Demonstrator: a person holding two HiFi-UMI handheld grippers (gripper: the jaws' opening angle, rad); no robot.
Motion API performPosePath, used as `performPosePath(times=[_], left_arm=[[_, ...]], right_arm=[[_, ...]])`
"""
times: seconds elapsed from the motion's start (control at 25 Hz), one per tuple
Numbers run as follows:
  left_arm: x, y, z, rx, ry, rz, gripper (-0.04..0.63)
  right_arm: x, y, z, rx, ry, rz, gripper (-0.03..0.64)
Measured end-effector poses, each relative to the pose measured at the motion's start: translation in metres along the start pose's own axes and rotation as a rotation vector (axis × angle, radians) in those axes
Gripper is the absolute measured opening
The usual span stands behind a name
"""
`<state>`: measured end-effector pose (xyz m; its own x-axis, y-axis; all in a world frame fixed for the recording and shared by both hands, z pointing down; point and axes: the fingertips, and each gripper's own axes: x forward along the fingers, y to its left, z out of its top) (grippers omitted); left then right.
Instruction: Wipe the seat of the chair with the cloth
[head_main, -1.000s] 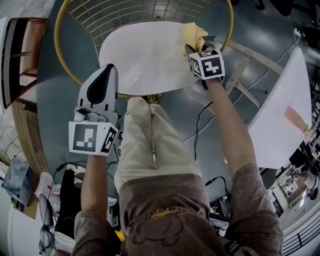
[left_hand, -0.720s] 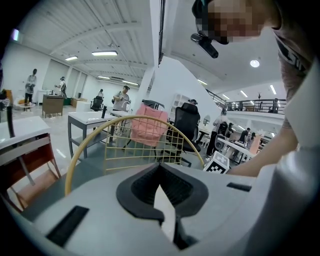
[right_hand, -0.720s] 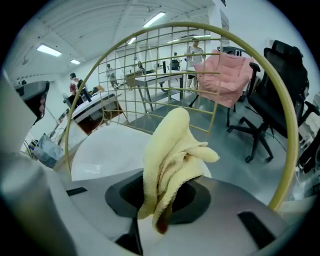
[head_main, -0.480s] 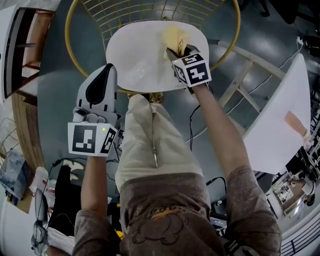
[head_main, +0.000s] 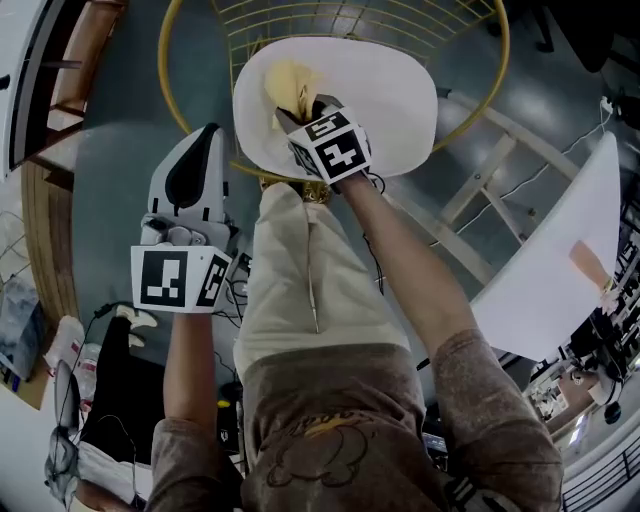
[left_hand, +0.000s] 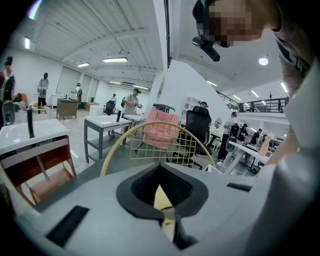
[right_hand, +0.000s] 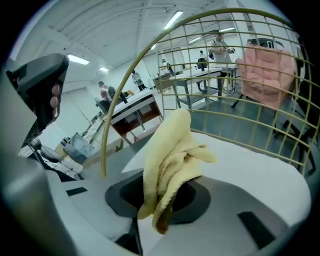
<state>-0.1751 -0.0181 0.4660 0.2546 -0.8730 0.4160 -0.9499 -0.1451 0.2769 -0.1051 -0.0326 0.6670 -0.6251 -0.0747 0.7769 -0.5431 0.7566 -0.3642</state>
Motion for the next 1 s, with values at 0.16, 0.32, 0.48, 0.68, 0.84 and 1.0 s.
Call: performPosePath(times=[0.16,0.32,0.48,0.68,0.84,1.0], left_arm=[[-0.010,0.011,-0.001,-0.015,-0.006,0.024,0.008],[-0.020,0.023,-0.006,-0.021,-0.007,0.046,0.008],[-0.024,0.030,-0.009,-0.036,-0.010,0.056,0.008],[-0.022,0.032,-0.012,-0.046,-0.008,0.054,0.008],[-0.019,0.030,-0.010,-0.039,-0.006,0.037,0.008],[-0.015,0.025,-0.010,-0.032,0.000,0.017,0.008]], right_arm=[[0.018,0.023,0.005,-0.024,0.004,0.045,0.112],[0.032,0.039,0.004,-0.021,0.010,0.066,0.112],[0.039,0.048,0.005,-0.016,0.007,0.067,0.112],[0.043,0.044,0.003,0.015,0.007,0.064,0.112],[0.042,0.036,0.001,0.056,-0.001,0.062,0.112],[0.038,0.023,-0.008,0.096,0.002,0.044,0.112]])
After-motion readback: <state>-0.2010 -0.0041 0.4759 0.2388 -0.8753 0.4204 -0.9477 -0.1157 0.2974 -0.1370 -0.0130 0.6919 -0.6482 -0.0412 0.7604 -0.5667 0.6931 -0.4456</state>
